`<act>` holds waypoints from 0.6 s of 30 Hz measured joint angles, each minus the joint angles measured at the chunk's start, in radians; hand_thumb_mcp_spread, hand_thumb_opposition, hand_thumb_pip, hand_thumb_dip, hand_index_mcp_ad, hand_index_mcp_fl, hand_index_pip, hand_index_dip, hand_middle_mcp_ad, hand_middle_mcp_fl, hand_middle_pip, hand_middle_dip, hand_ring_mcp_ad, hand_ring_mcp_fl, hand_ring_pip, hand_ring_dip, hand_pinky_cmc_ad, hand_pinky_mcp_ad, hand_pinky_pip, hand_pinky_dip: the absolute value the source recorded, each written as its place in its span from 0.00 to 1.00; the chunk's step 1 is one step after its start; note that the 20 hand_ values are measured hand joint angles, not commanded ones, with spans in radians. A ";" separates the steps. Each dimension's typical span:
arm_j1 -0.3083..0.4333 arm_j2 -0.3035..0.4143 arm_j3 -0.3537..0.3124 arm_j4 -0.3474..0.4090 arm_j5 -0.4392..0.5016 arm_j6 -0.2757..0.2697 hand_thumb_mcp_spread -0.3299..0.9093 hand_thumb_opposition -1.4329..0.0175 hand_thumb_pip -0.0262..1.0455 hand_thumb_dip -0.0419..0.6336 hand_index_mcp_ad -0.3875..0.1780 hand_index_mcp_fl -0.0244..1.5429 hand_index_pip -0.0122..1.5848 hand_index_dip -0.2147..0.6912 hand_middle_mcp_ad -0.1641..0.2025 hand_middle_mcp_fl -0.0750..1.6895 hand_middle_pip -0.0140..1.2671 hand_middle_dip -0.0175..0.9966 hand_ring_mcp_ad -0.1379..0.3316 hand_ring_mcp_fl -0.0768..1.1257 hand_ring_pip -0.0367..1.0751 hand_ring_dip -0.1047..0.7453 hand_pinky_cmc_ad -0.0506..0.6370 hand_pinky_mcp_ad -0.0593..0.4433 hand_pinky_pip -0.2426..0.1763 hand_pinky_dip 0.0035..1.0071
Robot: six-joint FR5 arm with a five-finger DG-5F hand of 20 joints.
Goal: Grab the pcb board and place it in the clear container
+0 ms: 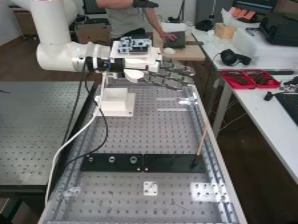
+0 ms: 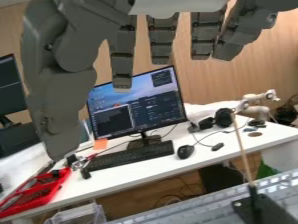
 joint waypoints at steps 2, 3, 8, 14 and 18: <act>-0.015 0.024 -0.006 -0.017 -0.004 -0.020 0.69 0.46 0.28 0.33 0.44 0.26 0.07 0.66 0.61 0.04 0.11 0.15 0.72 0.06 0.11 0.12 0.40 0.44 0.36 0.18; -0.027 0.042 -0.009 -0.032 -0.006 -0.039 0.69 0.46 0.28 0.33 0.44 0.26 0.07 0.66 0.61 0.04 0.11 0.15 0.72 0.06 0.11 0.12 0.41 0.44 0.36 0.18; -0.067 0.088 0.000 -0.103 -0.021 -0.081 0.69 0.46 0.28 0.32 0.44 0.26 0.06 0.65 0.61 0.06 0.11 0.15 0.72 0.06 0.11 0.12 0.43 0.45 0.36 0.18; -0.090 0.105 0.033 -0.164 -0.038 -0.102 0.69 0.46 0.28 0.32 0.44 0.26 0.06 0.68 0.61 0.06 0.11 0.15 0.72 0.06 0.10 0.13 0.46 0.45 0.36 0.18; -0.104 0.107 0.063 -0.204 -0.056 -0.107 0.69 0.46 0.28 0.32 0.44 0.27 0.06 0.70 0.61 0.06 0.11 0.15 0.72 0.06 0.10 0.13 0.48 0.45 0.36 0.18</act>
